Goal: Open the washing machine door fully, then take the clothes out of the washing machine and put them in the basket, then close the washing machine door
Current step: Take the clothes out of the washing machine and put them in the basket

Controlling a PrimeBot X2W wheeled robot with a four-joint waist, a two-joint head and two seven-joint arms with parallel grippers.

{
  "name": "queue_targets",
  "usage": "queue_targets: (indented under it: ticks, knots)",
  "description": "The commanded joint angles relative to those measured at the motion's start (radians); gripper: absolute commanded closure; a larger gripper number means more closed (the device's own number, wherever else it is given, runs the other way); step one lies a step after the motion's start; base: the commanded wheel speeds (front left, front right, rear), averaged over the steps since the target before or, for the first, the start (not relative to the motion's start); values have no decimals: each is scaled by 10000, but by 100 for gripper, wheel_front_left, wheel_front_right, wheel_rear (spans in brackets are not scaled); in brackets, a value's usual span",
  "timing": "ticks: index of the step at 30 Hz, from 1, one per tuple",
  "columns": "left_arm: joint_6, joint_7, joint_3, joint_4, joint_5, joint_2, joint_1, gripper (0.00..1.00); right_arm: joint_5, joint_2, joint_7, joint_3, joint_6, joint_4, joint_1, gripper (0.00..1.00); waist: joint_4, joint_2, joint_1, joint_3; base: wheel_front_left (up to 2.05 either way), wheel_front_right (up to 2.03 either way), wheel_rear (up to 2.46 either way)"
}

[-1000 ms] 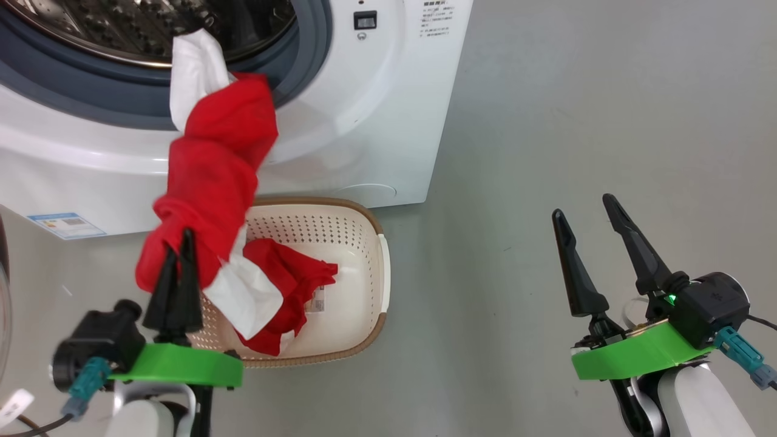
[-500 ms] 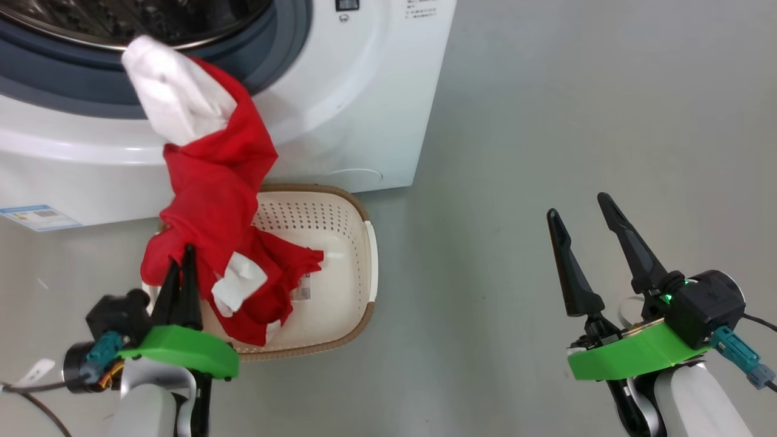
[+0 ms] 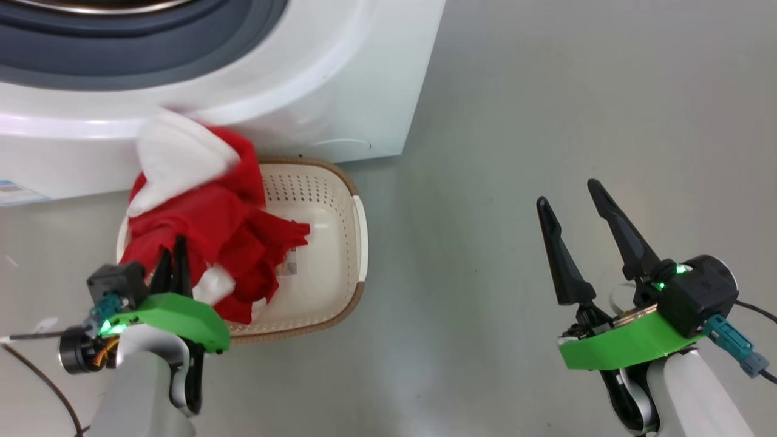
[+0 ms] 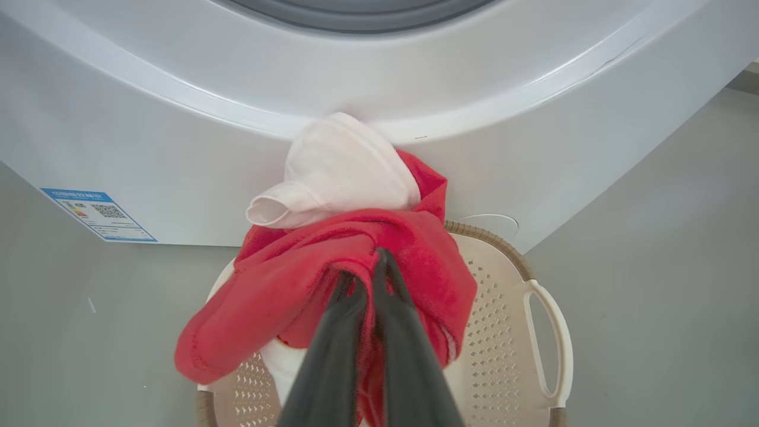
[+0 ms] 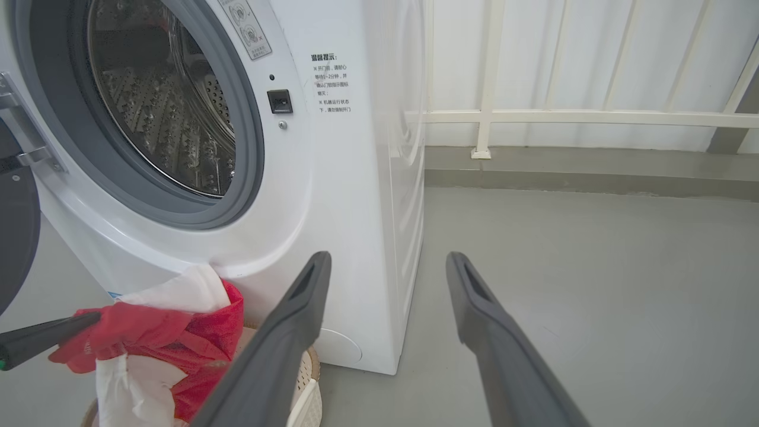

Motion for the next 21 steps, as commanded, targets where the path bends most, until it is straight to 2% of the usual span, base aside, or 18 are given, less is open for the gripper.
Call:
queue_targets:
  ticks: [1, 21]
  knots:
    - [-71, -55, 324, 12, 106, 154, -202, 100, 29, -4, -63, 242, 62, -229, -143, 0, -87, 0, 0, 203, 0, 0, 0]
    - [-235, -55, 561, 3768, 115, 567, -2221, 100, 63, -4, -63, 536, 62, -272, -654, 0, -624, 0, 0, 1684, 0, 0, 0]
